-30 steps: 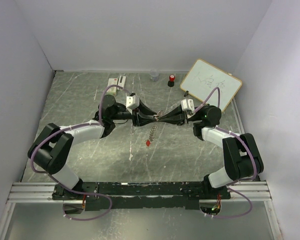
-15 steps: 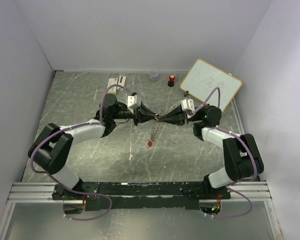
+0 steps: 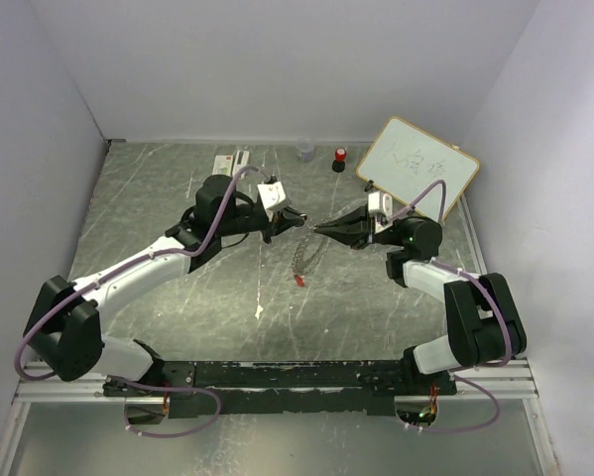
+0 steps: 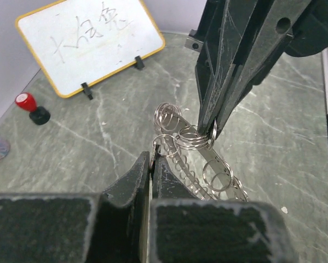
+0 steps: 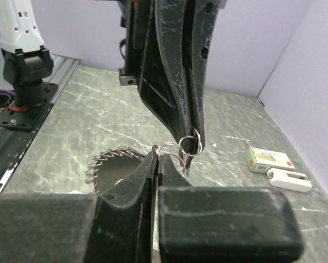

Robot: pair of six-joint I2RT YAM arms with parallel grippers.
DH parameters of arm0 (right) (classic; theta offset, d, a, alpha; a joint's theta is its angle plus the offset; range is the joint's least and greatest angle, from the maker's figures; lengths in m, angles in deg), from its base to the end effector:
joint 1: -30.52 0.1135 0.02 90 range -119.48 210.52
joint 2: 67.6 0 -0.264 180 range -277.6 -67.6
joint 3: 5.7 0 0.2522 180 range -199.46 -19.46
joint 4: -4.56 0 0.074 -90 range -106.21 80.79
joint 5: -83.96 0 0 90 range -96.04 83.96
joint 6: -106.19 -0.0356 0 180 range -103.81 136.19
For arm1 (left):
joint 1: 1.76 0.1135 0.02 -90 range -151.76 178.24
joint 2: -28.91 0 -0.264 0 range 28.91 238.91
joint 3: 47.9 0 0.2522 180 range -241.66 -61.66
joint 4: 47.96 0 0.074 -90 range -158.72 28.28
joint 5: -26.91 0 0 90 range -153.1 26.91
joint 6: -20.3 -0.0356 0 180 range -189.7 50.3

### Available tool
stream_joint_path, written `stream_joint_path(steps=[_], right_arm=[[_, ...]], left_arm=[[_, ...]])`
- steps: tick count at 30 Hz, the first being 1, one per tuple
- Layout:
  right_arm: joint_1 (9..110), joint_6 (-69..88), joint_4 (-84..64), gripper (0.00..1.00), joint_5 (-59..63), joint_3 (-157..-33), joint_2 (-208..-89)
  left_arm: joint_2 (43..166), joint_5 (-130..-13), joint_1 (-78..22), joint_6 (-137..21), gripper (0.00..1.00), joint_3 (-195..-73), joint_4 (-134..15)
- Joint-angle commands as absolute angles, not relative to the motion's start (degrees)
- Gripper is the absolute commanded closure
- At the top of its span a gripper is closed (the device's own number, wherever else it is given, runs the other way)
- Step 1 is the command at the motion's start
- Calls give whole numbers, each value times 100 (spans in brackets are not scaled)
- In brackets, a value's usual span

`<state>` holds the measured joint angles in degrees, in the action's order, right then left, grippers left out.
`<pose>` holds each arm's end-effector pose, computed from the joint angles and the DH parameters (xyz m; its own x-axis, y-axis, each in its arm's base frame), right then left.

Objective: Put the keys on the keyring

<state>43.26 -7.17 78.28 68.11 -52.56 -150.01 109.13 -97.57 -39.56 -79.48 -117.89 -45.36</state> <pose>0.2423 0.0899 0.2803 0.2370 0.1646 -0.9575 -0.9715 0.0374 -0.2340 0.2451 -0.2156 0.3152 0.0577 0.1324 -0.9895 0.9526 0.2891 0.0943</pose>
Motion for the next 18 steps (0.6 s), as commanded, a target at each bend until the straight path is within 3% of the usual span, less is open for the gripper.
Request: stream_joint_path(steps=[1, 12, 14, 17, 18], right_arm=[[4250, -1062, 9499, 100, 6740, -4978, -14760], [4197, -1268, 9491, 93, 6106, -4271, -14591], [4165, -1315, 9454, 87, 5869, -4162, -14580], [4085, -1291, 9125, 51, 5450, -3974, -14534], [4051, -1222, 8842, 44, 5258, -3920, -14472]], left_arm=[[10588, -8055, -3875, -8576, 93, -12293, -5278], [10659, -7282, -4198, -9295, 93, -13460, -6366], [10703, -7221, -4260, -9331, 93, -13579, -6384], [10849, -7071, -4341, -9384, 93, -13866, -6497], [10906, -7022, -4366, -9399, 93, -13977, -6537]])
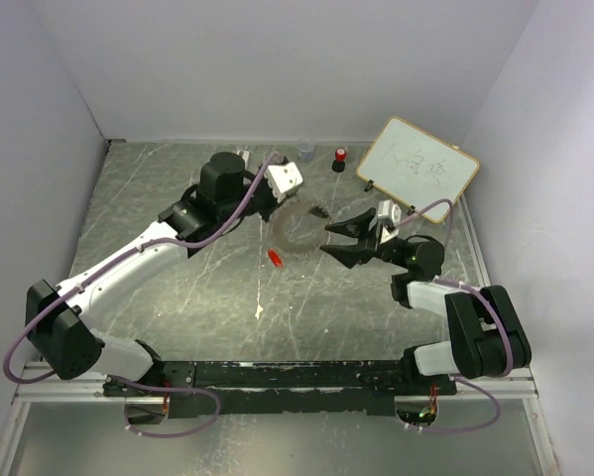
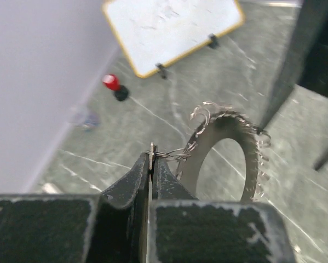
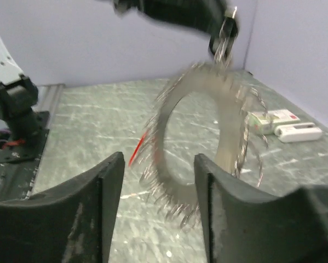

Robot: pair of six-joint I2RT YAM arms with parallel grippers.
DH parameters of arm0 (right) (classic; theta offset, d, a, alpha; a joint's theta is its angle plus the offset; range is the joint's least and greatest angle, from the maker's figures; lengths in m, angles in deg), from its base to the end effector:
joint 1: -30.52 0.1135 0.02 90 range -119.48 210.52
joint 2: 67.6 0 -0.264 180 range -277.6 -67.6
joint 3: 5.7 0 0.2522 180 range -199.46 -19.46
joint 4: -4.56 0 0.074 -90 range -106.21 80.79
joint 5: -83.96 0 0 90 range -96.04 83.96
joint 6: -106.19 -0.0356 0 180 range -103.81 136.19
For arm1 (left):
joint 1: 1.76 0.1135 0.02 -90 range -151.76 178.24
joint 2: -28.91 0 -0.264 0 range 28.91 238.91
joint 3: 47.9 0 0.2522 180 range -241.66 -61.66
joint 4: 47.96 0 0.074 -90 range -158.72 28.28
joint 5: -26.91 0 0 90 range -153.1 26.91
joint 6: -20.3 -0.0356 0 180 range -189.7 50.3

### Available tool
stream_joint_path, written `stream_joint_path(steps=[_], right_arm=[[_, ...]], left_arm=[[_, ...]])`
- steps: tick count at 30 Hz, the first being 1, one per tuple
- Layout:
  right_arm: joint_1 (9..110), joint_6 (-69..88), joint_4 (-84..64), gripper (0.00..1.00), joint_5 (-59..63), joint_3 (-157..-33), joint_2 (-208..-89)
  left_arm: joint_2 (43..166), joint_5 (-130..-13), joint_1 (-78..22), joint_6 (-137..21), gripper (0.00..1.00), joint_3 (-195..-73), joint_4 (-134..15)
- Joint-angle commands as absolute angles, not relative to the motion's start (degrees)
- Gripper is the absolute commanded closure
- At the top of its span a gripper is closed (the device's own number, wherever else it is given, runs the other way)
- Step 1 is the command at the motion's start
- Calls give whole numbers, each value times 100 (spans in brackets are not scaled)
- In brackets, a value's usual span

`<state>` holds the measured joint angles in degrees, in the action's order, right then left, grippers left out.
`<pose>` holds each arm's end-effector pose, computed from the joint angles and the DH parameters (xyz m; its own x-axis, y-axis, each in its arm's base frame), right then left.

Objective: Put the keys on the keyring

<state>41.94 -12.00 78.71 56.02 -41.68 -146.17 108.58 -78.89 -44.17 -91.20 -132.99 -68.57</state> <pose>0.2198 0.0765 0.2490 0.0598 0.2379 -0.9695 -0.9745 0.2245 -0.0050 0.2358 -0.2285 0.3687 0.1289 0.3598 -0.9241 0.8552 0.4314 0.2873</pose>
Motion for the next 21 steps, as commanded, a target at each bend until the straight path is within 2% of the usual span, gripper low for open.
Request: stream_joint_path(steps=[1, 2, 7, 9, 10, 15, 19, 21], right_arm=[[4040, -1024, 8326, 41, 5139, -3908, -14396], [4025, -894, 7998, 37, 5008, -3923, -14300], [4017, 170, 3795, 21, 3820, -4777, -13657], [4020, 163, 3171, 1, 3487, -5030, -13533], [4018, 91, 3179, 0, 3394, -5020, -13476], [4005, -390, 3851, 0, 3235, -4741, -13242], [4010, -625, 3993, 2, 3577, -4739, -13107], [4007, -989, 4637, 29, 3587, -4506, -13038]], left_arm=[[10961, -6986, -4379, -9429, 93, -14080, -6583], [11010, -6971, -4410, -9457, 93, -14179, -6627], [11131, -7207, -4469, -9524, 93, -14366, -6596], [11127, -7342, -4497, -9564, 93, -14379, -6537], [11112, -7414, -4500, -9585, 93, -14361, -6496], [11130, -7611, -4547, -9657, 93, -14565, -6668], [11034, -7696, -4602, -9708, 93, -14633, -6802], [10911, -7887, -4609, -9705, 93, -14535, -6706]])
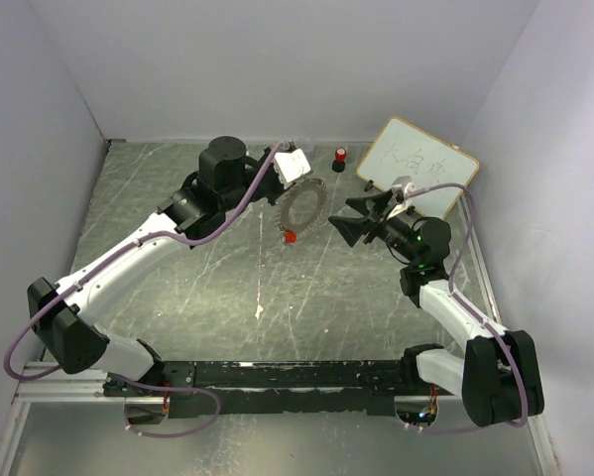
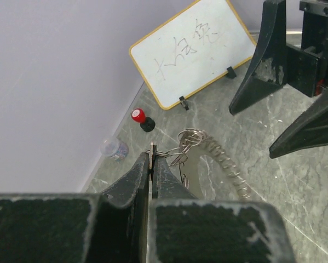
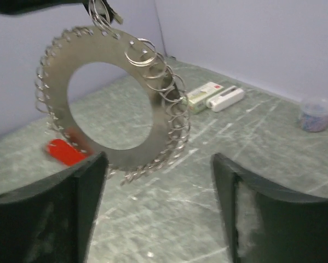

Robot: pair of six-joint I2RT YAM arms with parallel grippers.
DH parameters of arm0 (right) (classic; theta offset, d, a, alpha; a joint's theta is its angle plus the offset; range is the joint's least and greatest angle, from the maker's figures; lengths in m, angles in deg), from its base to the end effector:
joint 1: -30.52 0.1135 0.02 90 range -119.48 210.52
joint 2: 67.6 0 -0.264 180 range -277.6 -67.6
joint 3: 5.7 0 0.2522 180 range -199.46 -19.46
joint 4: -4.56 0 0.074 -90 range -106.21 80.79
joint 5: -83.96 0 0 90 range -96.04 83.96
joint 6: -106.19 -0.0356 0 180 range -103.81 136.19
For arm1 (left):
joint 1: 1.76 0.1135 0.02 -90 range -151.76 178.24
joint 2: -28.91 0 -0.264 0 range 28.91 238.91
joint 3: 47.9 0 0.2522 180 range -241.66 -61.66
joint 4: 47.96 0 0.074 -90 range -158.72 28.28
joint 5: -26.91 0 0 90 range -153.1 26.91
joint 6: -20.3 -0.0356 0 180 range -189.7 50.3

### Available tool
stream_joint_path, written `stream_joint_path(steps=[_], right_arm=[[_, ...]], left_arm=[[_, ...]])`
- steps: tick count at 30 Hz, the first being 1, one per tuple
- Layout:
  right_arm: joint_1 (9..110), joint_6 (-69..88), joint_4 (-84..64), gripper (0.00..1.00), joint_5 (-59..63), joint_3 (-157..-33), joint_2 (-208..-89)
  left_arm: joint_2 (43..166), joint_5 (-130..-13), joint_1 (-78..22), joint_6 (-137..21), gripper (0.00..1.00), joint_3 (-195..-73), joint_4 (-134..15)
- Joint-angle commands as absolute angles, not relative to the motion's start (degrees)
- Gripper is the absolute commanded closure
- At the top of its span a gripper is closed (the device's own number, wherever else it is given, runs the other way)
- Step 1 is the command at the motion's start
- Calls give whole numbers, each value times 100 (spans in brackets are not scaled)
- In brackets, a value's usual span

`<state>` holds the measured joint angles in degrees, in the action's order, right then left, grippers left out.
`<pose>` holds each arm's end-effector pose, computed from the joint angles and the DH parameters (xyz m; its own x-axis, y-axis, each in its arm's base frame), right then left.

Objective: Put the keys on the keyring

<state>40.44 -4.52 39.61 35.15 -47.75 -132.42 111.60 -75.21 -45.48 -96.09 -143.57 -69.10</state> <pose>0.2311 0.0642 0.2762 -0.0740 0.2572 -0.9635 -0.7883 0.5767 0.2145 0.2405 -0.2403 0.4166 0.2752 0.3381 -0.9000 0.7855 0.4607 0.4133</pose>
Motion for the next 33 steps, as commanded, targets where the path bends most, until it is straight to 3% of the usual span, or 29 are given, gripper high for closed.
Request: stream_joint_path(steps=[1, 4, 6, 13, 20, 33], right_arm=[[4005, -1216, 4951, 40, 3536, -4393, -13028], [4003, -1192, 4809, 58, 3485, -4440, -12912], [4010, -839, 4125, 63, 3411, -4660, -12744], [4002, -227, 3338, 63, 3116, -4802, -12040], [4012, 70, 2963, 56, 3015, -4969, -11517], [4017, 63, 3026, 56, 3405, -5337, -11448]], left_arm=[[10846, -7974, -4613, -9704, 93, -14473, -6648], [10685, -8198, -4621, -9718, 93, -14365, -6590], [10637, -8307, -4621, -9752, 93, -14358, -6644], [10584, -8629, -4649, -9827, 93, -14318, -6774], [10538, -8752, -4691, -9845, 93, -14255, -6799], [10403, -9316, -4727, -9864, 93, -14101, -6787]])
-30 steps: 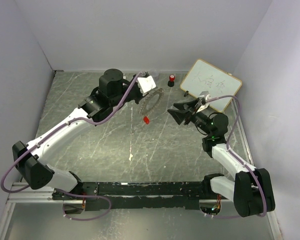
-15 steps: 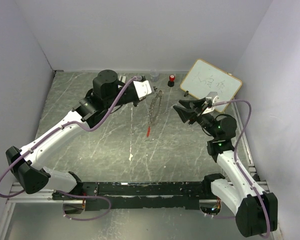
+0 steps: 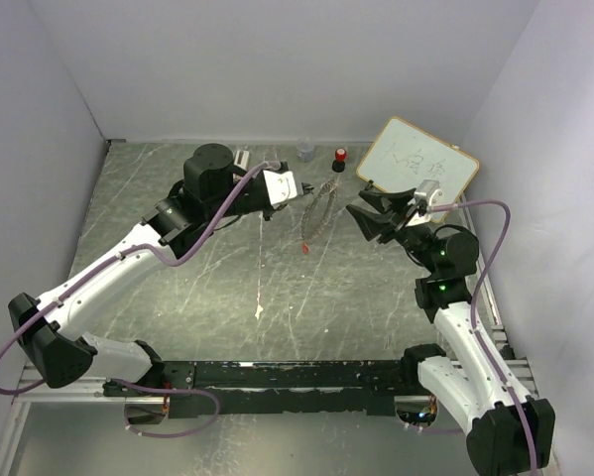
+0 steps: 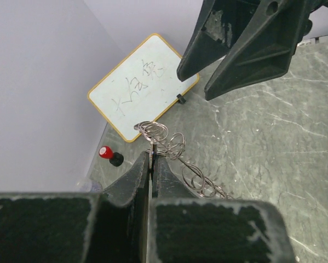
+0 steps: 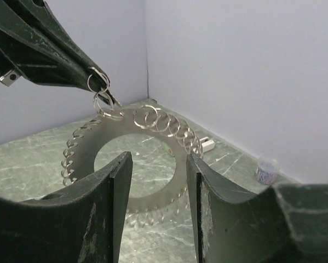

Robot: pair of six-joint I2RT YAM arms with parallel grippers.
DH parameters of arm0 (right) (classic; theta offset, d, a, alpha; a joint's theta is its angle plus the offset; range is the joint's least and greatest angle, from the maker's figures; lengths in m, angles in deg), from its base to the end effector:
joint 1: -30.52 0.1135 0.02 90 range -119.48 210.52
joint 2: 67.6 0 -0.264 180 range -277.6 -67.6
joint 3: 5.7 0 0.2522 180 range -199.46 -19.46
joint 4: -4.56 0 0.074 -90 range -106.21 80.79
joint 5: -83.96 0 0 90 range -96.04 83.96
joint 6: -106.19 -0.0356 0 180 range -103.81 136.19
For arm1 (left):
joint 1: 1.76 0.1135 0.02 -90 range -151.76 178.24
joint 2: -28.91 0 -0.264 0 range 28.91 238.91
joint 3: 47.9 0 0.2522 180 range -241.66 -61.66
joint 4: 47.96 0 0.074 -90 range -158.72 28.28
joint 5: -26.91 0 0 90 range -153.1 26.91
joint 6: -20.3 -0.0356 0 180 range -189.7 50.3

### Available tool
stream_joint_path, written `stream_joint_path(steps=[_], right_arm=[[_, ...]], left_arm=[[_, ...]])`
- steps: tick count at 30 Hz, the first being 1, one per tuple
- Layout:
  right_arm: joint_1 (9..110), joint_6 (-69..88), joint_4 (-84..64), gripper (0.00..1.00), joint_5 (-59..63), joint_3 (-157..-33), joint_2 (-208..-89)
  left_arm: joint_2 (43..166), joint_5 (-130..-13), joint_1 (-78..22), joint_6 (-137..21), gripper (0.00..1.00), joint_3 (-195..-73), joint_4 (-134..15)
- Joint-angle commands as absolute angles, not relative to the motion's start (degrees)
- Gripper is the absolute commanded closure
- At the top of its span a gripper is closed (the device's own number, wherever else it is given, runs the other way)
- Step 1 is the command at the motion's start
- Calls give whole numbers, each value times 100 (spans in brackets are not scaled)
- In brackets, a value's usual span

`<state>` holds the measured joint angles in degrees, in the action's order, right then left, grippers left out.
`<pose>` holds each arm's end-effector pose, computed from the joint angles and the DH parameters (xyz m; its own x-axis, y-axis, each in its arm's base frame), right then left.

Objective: Put the keys on the keyring

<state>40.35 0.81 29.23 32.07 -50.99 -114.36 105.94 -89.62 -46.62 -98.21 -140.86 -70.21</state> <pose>0.1786 0.0532 0.3395 0.1904 0.2448 -0.9507 -0.7714 0.6363 0.0093 0.2074 -0.2289 0.4283 0.3829 0.2215 -0.8969 0.8683 0.2450 0.4312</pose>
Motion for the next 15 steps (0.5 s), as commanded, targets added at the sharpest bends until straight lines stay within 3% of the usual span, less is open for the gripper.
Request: stream_joint_path(steps=[1, 15], right_arm=[[4012, 7, 3083, 56, 3463, -5351, -11475], [4146, -467, 3087, 69, 4033, -5856, -11816]], left_arm=[[10411, -9333, -4724, -9850, 93, -14103, -6787], [10756, -8876, -4993, -9790, 93, -14331, -6914]])
